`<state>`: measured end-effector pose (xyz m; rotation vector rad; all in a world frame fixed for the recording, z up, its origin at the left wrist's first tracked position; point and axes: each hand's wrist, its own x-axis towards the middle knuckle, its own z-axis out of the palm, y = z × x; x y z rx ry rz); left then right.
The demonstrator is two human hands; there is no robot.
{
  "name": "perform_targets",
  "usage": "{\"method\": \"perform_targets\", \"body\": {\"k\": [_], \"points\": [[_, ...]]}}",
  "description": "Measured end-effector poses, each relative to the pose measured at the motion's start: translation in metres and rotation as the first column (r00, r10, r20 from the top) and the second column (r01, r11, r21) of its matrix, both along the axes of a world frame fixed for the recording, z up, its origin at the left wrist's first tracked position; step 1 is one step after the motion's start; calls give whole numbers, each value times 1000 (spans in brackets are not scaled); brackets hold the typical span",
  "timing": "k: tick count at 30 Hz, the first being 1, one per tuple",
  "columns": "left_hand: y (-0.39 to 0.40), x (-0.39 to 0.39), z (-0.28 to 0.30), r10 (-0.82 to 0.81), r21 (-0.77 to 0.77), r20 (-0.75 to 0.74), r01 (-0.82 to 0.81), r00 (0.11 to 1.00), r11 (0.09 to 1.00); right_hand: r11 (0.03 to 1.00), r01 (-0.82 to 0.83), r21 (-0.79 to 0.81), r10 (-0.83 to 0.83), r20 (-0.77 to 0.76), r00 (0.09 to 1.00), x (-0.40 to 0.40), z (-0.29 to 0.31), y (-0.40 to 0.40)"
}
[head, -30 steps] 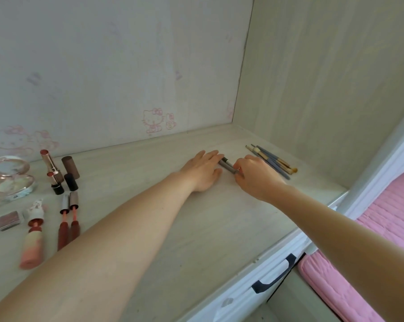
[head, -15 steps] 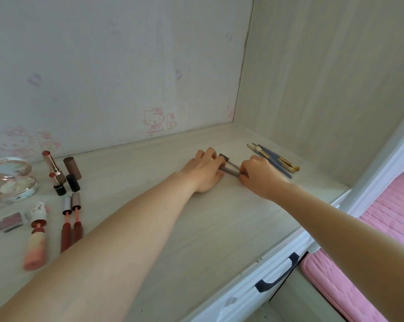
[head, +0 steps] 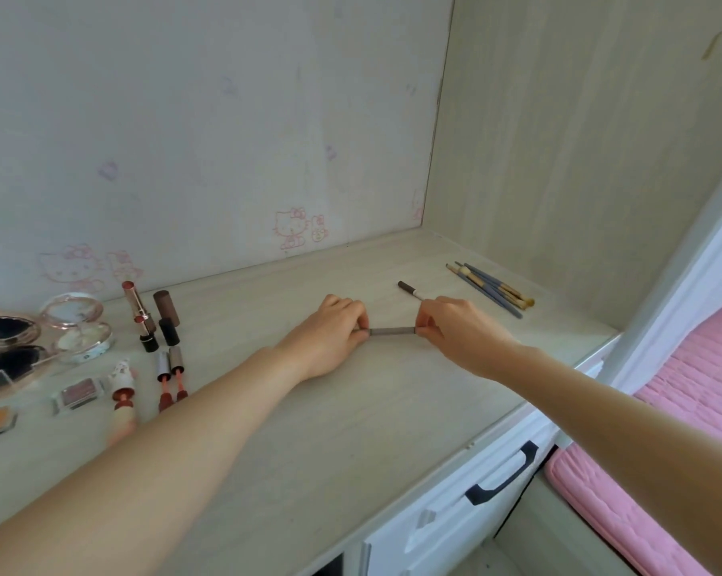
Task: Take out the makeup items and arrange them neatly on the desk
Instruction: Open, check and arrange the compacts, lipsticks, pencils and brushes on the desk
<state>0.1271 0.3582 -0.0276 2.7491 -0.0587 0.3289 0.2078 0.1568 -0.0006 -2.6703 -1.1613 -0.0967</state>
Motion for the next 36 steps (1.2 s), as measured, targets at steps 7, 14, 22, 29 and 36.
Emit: {"method": "perform_targets", "body": {"k": [7,14,22,29,36], "points": [[26,-70,17,69,-214,8,-65,998,975,985,-107,138,112,-30,993,-52,4,18],[45,-150,34,249,-542,57,-179,967,821,932,-213,295,236,-43,971,-103,3,44],[64,-235,35,423,-938,6,-141,906,317,858,-229,460,321,-132,938,-175,-1,87],[76,-275,26,519,-997,22,60,854,-56,836,-163,524,394,-366,843,-226,-3,125],[71,-298,18,566,-996,29,-24,824,86,767,-77,637,489,-502,713,-270,-12,155]]}}
